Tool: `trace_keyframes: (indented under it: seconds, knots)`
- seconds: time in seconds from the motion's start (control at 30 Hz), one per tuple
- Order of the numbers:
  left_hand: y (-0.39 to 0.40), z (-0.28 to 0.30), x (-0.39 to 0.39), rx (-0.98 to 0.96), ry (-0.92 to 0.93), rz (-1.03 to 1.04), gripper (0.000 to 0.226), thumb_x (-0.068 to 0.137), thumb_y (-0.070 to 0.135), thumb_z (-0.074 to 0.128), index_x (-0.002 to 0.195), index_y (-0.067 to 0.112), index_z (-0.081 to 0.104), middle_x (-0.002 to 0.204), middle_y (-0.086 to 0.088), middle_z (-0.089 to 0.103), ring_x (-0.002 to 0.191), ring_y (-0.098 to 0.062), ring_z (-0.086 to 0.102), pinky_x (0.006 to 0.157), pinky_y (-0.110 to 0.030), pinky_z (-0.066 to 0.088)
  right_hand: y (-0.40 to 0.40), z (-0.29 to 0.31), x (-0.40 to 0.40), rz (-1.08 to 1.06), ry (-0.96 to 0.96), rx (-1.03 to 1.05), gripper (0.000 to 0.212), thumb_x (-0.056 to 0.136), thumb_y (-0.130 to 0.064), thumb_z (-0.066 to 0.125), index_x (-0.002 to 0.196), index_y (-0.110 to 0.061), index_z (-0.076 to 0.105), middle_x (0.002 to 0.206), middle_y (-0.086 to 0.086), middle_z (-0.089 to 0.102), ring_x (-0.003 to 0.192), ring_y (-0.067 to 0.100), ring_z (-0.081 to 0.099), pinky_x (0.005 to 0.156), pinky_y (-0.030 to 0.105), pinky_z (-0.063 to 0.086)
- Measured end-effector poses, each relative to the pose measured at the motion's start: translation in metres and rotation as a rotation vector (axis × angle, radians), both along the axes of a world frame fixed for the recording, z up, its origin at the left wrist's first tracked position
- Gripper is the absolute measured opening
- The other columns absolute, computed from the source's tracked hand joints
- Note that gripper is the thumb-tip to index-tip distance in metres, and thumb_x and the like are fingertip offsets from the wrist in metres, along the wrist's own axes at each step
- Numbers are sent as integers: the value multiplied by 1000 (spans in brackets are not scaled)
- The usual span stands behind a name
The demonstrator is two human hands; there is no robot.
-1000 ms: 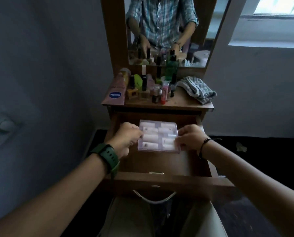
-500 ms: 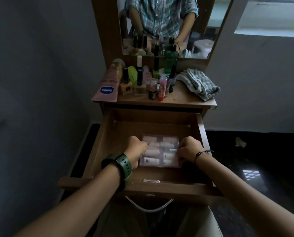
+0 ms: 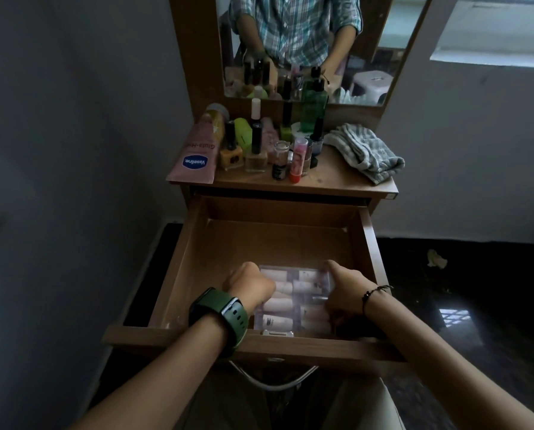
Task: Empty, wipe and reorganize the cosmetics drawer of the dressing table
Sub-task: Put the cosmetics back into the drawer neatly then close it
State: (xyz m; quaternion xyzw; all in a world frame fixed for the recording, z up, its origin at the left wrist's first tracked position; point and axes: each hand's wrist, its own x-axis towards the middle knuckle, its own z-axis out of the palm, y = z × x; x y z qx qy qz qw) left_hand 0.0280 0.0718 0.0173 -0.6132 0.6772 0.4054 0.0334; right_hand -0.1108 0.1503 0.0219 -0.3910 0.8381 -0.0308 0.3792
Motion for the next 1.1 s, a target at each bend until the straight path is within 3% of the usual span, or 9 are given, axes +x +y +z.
trace_keyframes:
  seconds: [0.23,0.33,0.5,0.63,0.83,0.9,1.0,1.1]
  knots:
    - [2,0,1,17,31,-32,59,89,3,47,142,20,27,128,-11,48,101,-25,59,70,-29,58,3,5,3,31,5,13,61,85,-7,59,138,-18,29,117,13,55,101,27,62,82,34,56]
    - [3,-1,3,10,64,-55,62,88,4,48,142,27,28,130,-8,47,98,-23,60,75,-34,60,4,6,5,22,3,2,55,86,-7,59,133,-17,33,109,11,55,99,27,62,79,35,55]
    - [2,-7,3,-30,60,-97,57,87,5,48,136,32,38,132,-6,46,101,-25,59,73,-35,60,4,3,5,72,65,-4,51,86,-8,56,132,-14,35,119,15,55,104,30,59,86,36,54]
    - [-2,-10,0,-58,22,-133,56,86,4,48,134,31,42,136,-7,46,117,-28,52,90,-42,54,2,0,6,92,89,-5,51,86,-6,56,132,-13,34,116,16,56,102,30,59,84,35,54]
    - [-1,-8,-4,-128,-15,-150,52,87,6,50,134,27,44,136,-5,46,125,-24,44,102,-39,44,1,1,5,117,83,-11,55,87,-7,56,135,-11,30,112,14,58,87,23,57,76,29,52]
    - [0,-3,-4,-181,12,-151,52,88,9,50,135,27,43,131,-4,45,122,-23,45,97,-35,44,2,2,5,64,75,-22,59,87,-13,58,137,-12,27,109,12,58,85,22,58,73,30,53]
    - [-1,8,-3,-376,245,-64,45,88,9,53,131,24,48,108,2,44,105,-15,50,79,-20,43,2,9,6,-37,98,-115,57,88,-22,58,137,-15,29,95,5,53,73,14,53,56,22,46]
    - [-8,24,-1,-522,473,52,35,87,5,55,120,19,57,105,6,51,90,-2,52,65,-4,44,-6,24,7,-21,217,-300,38,90,-23,55,126,-15,44,108,6,57,88,17,55,71,24,46]
